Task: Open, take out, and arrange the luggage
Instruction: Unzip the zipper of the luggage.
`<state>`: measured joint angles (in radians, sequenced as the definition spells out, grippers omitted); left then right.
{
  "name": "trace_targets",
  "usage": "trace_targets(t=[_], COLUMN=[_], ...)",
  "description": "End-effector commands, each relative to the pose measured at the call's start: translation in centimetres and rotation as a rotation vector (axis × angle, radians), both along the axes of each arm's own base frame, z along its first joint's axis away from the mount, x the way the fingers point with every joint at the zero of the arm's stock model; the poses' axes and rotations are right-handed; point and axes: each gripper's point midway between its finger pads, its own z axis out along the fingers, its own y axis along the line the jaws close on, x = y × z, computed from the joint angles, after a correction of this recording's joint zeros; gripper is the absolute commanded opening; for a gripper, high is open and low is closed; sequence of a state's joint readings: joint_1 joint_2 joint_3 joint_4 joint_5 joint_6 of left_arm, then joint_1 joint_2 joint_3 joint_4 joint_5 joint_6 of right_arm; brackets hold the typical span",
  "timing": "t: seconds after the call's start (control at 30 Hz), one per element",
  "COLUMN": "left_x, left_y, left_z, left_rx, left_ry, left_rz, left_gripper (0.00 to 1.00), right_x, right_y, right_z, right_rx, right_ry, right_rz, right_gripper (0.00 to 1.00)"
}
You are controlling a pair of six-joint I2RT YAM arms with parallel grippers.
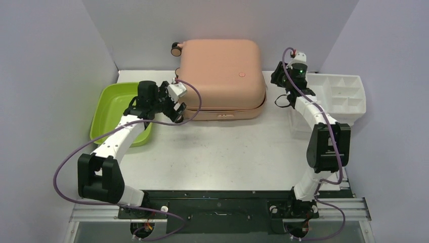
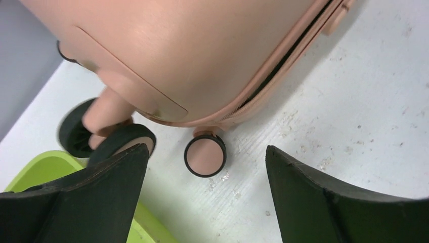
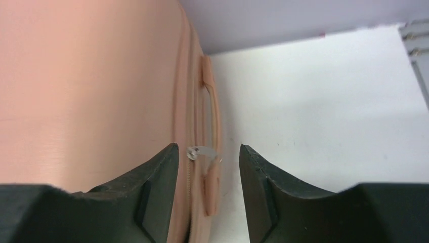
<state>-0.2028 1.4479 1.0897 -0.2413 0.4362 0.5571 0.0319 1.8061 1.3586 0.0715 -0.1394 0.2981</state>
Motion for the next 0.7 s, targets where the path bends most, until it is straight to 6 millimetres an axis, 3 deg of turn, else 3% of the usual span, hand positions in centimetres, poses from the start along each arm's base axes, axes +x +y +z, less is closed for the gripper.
trace_targets(t=[0.0, 0.07, 0.27, 0.47, 0.67], left_x=[0.5, 0.6, 0.5, -0.2, -0.8], left_y=[-0.7, -0.8, -0.7, 0.0, 0.8], left_z=[7.5, 8.1, 8.3, 8.6, 9.4], left_rx=[-0.123, -0.141, -0.164, -0.169, -0.189], left_ry=[-0.125, -0.131, -0.130, -0.143, -0.152], left_rz=[0.009, 0.013, 0.041, 0.068, 0.099], left_gripper=[0.85, 0.85, 0.86, 1.00, 0.96], right_x=[-1.0, -1.6, -2.0, -2.0, -2.5], right_y=[0.4, 1.1, 1.3, 1.4, 3.0], right_z=[7.6, 7.0, 2.7, -1.2, -3.7], right_rx=[0.066, 0.073, 0.016, -0.034, -0.051], right_ry=[-0.179, -0.145, -0.019, 0.073, 0.151], right_rz=[0.010, 0.022, 0.012, 0.029, 0.084], right_gripper=[0.43, 0.39, 0.27, 0.23, 0.21])
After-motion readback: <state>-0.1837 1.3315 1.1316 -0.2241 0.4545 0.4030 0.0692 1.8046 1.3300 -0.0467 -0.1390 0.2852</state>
